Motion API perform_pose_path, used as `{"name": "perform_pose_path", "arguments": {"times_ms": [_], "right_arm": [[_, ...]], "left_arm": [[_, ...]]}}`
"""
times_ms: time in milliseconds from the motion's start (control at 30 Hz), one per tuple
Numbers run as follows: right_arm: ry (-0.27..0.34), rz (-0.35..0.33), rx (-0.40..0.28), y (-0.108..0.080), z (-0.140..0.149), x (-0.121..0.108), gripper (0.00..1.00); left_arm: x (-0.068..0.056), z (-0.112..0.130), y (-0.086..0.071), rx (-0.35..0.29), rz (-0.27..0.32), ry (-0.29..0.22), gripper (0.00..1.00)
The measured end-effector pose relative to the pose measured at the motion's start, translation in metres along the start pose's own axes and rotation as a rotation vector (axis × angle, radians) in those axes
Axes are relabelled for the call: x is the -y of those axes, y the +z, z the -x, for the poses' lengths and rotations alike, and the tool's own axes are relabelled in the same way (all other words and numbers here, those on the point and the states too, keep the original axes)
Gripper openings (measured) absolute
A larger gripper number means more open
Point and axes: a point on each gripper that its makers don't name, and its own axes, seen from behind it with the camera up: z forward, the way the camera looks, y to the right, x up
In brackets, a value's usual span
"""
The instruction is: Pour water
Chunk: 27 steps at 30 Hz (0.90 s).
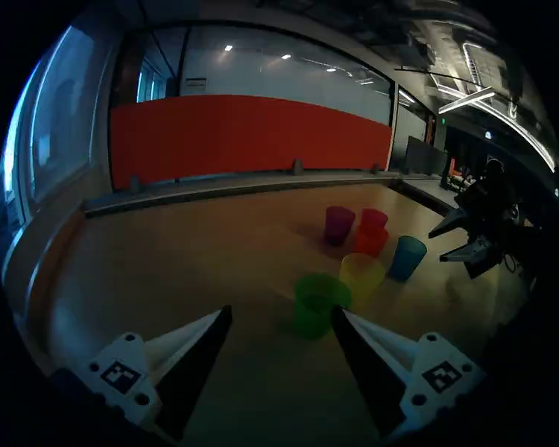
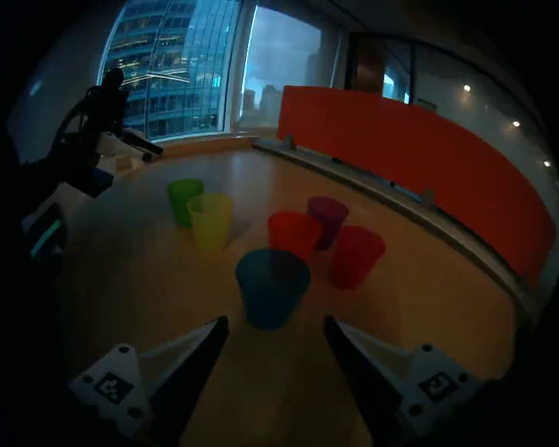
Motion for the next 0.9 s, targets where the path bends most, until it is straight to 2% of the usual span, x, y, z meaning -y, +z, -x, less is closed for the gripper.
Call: {"name": "perform_pose_path", "arguments": {"times_ms": [167,267,467,600,900], "right_arm": [[0.019,0.040,-0.015,-0.011,-0.004,-0.004,1.00],[0.036,0.087,-0.033,-0.018,-0.007,-0.012,1.00],[0.067,0.228,-0.097,-0.035,-0.018,-0.036,1.00],[0.063,0.324,-0.144,-0.047,-0.023,-0.049,1.00],[0.078,0.476,-0.230,-0.067,-0.041,-0.064,1.00]], "left_arm": [[-0.003,-0.004,-0.005,-0.023,-0.012,0.001,0.98],[-0.002,-0.010,-0.007,-0.049,-0.032,-0.005,0.98],[0.003,-0.027,-0.013,-0.129,-0.100,-0.018,0.98],[0.000,-0.040,-0.017,-0.183,-0.133,-0.015,0.98],[0.000,-0.053,-0.023,-0.264,-0.209,-0.008,0.98]]}}
